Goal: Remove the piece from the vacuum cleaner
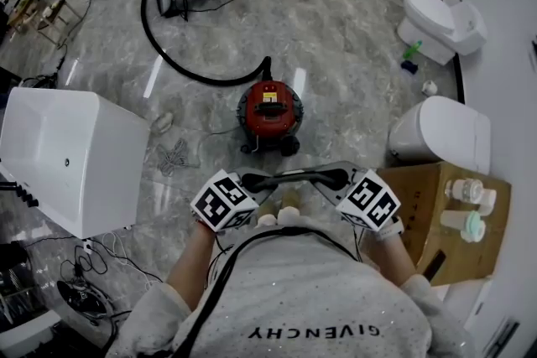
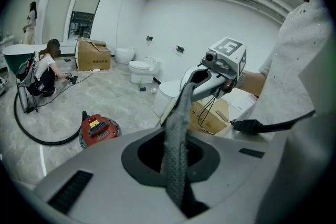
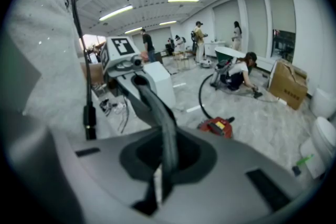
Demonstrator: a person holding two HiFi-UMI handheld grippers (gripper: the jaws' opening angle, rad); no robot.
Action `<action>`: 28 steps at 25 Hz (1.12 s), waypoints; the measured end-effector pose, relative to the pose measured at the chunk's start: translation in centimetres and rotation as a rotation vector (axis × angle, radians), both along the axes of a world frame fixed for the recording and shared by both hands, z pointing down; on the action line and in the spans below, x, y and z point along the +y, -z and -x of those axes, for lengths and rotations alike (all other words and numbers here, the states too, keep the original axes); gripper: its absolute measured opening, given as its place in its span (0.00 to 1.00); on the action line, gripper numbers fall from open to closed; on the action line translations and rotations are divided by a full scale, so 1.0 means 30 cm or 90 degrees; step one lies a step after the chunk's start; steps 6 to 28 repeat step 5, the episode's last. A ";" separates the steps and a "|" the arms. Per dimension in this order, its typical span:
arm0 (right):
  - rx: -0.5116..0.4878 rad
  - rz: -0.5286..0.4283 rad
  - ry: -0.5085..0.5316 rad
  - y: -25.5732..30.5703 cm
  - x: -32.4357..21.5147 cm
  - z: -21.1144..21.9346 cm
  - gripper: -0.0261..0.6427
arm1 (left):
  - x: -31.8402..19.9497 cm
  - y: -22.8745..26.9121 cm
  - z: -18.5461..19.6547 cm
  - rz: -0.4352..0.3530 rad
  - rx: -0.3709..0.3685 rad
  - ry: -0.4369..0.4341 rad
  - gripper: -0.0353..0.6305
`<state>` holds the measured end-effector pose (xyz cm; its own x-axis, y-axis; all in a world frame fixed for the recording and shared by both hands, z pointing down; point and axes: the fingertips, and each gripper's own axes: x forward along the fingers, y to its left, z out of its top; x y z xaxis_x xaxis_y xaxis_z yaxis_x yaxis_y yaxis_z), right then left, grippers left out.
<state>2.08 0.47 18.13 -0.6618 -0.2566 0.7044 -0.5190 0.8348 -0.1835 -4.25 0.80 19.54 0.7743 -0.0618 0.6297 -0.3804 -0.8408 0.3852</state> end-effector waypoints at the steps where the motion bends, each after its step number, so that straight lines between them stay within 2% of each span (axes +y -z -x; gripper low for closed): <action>1: 0.000 0.001 0.000 -0.003 0.001 0.000 0.07 | 0.001 -0.002 0.000 0.002 0.000 0.001 0.10; 28: 0.002 0.006 0.002 -0.011 0.008 0.002 0.07 | 0.007 -0.011 0.002 0.009 -0.002 0.002 0.10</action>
